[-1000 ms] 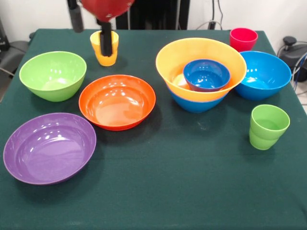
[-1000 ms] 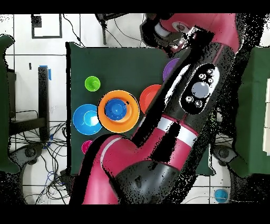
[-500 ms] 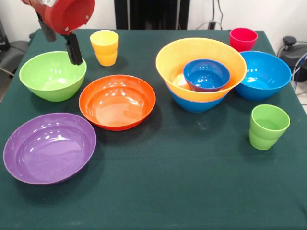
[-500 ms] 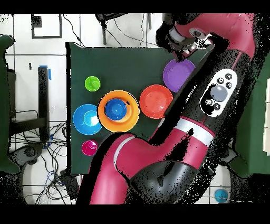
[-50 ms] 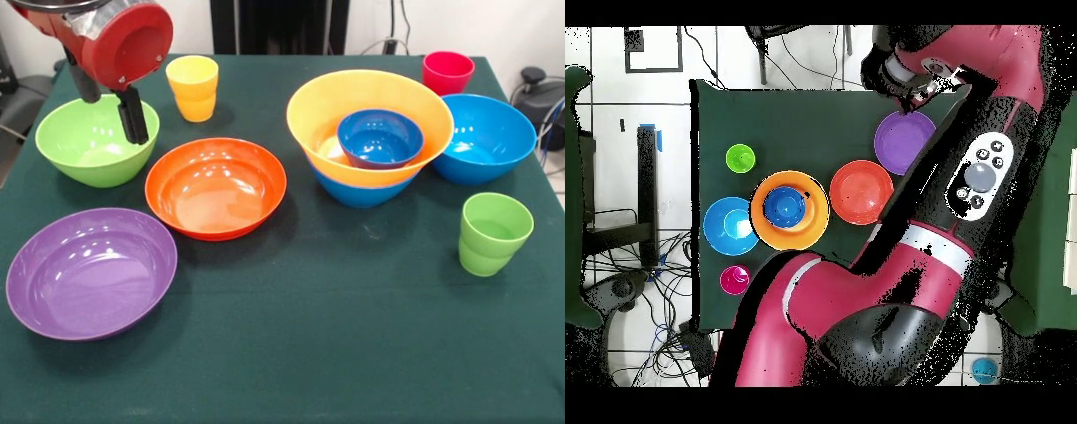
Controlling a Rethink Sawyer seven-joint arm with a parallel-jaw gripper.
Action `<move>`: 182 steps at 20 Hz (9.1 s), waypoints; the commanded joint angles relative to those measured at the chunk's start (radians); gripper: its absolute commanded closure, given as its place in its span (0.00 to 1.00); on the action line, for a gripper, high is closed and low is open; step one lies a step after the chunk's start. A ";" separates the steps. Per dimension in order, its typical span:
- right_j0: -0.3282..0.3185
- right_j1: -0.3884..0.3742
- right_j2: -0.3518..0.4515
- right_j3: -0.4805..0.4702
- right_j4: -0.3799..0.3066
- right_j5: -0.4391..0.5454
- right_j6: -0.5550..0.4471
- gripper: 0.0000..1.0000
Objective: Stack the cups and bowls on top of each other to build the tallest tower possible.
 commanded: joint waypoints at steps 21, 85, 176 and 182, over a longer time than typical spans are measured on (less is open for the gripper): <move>0.011 -0.030 0.290 0.155 -0.215 -0.144 -0.246 0.00; 0.063 -0.100 0.478 0.206 -0.363 -0.184 0.002 0.00; 0.152 0.018 0.207 0.050 -0.239 -0.081 0.228 0.00; 0.156 -0.009 0.226 0.135 -0.269 -0.135 0.199 0.00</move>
